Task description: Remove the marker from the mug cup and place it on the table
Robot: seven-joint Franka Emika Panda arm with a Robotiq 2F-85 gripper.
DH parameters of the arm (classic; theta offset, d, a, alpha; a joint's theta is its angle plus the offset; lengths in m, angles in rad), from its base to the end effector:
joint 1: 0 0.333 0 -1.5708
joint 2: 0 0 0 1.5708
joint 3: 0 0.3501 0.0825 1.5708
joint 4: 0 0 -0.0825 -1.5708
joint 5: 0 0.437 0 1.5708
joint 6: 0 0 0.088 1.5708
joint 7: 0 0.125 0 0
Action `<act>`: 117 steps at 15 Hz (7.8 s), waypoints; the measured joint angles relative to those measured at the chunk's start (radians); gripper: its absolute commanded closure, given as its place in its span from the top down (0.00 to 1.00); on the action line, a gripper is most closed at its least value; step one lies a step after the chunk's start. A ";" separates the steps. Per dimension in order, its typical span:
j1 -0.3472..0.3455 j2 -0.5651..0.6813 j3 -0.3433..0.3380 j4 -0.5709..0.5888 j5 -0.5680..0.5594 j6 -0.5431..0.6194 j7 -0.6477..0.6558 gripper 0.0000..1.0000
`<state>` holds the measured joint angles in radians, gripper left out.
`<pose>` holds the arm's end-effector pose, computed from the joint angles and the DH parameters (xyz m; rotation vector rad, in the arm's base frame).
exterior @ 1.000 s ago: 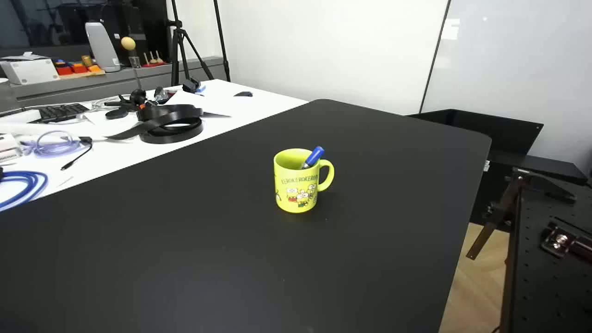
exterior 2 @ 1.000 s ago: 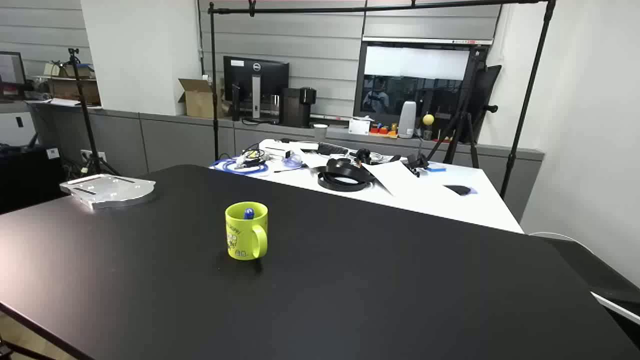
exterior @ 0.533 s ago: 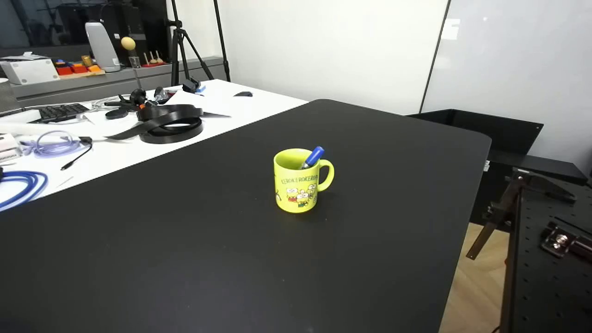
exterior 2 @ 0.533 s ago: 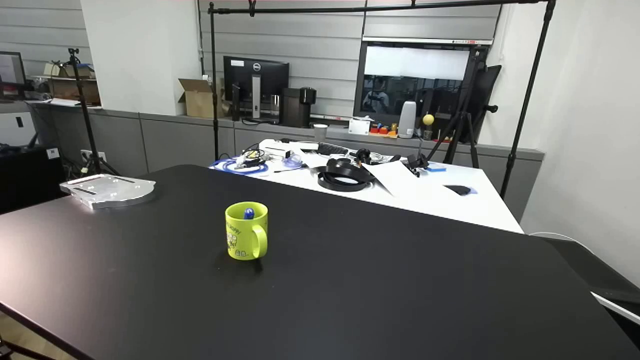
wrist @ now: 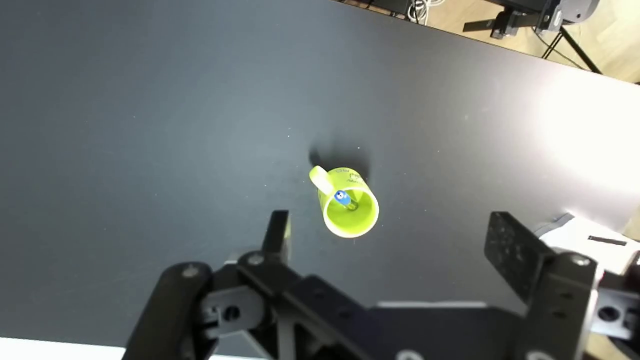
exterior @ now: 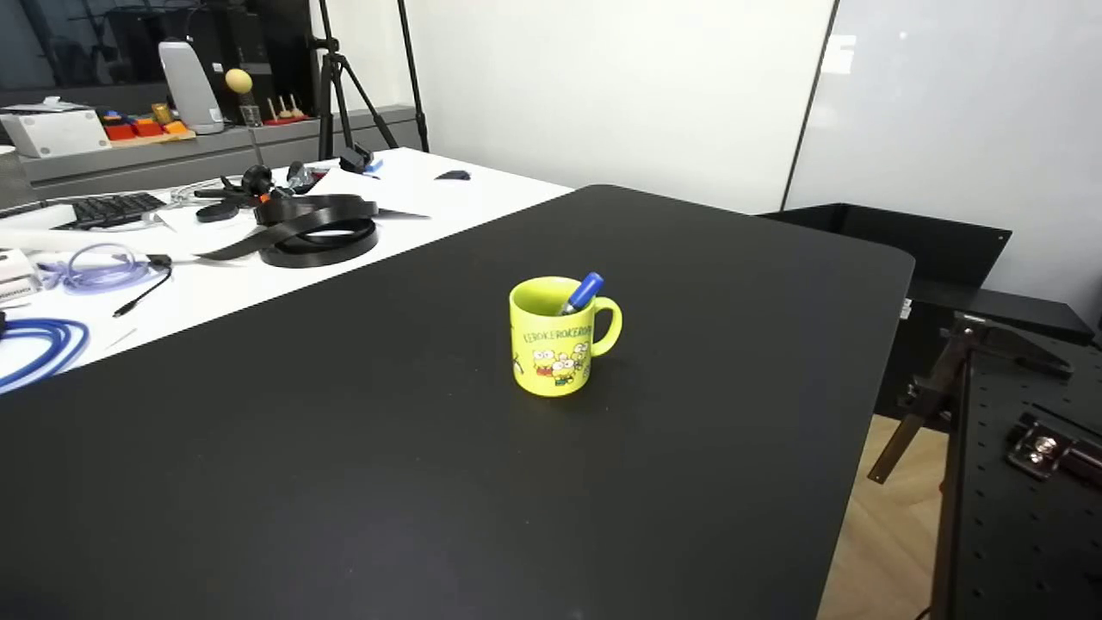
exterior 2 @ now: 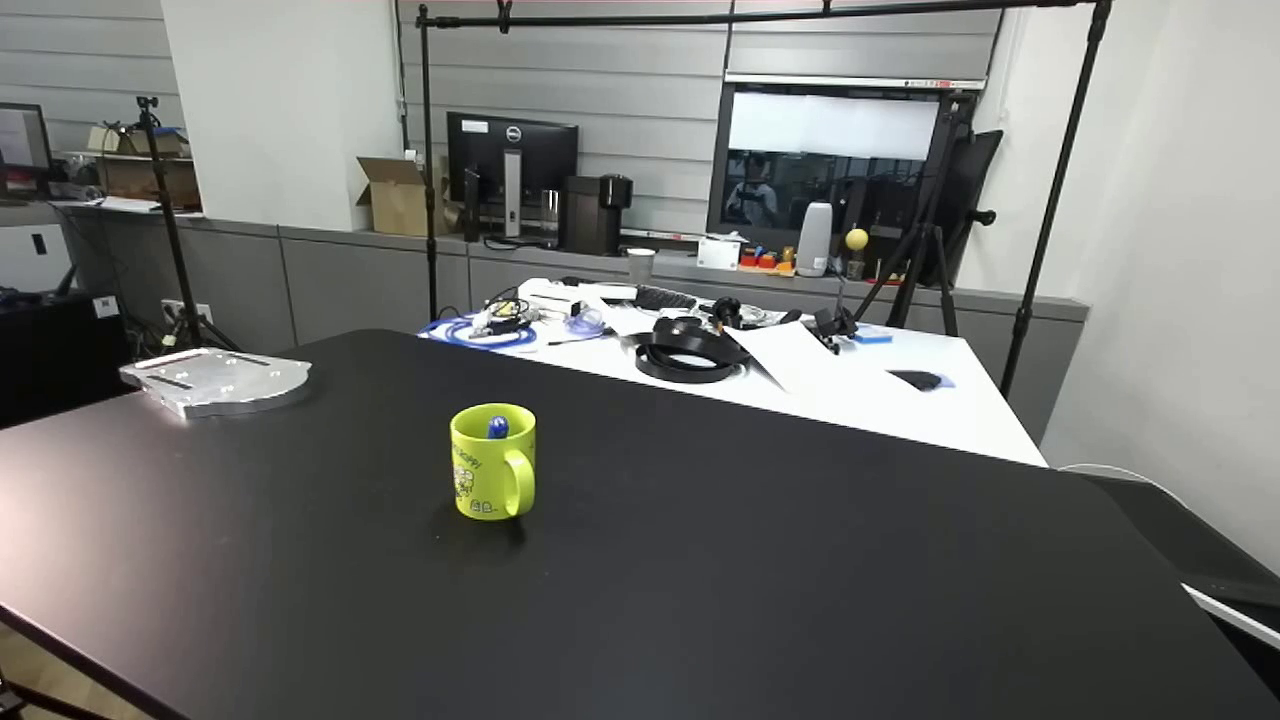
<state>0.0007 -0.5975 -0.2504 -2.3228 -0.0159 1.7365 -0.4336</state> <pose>0.3929 -0.1159 0.5508 -3.0025 -0.3450 -0.0545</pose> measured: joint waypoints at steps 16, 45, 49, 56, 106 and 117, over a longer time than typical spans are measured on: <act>0.037 0.426 0.177 -0.138 0.003 0.581 0.025 1.00; 0.003 0.744 0.222 -0.212 -0.008 0.938 0.096 1.00; 0.003 0.771 0.229 -0.200 -0.009 0.948 0.101 1.00; 0.003 0.800 0.244 -0.165 -0.011 0.988 0.101 0.72; -0.100 0.735 0.150 -0.224 -0.025 1.137 0.244 0.06; -0.097 0.778 0.179 -0.198 -0.023 1.106 0.242 0.94</act>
<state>-0.0965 0.1806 -0.0712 -2.5206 -0.0386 2.8421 -0.1914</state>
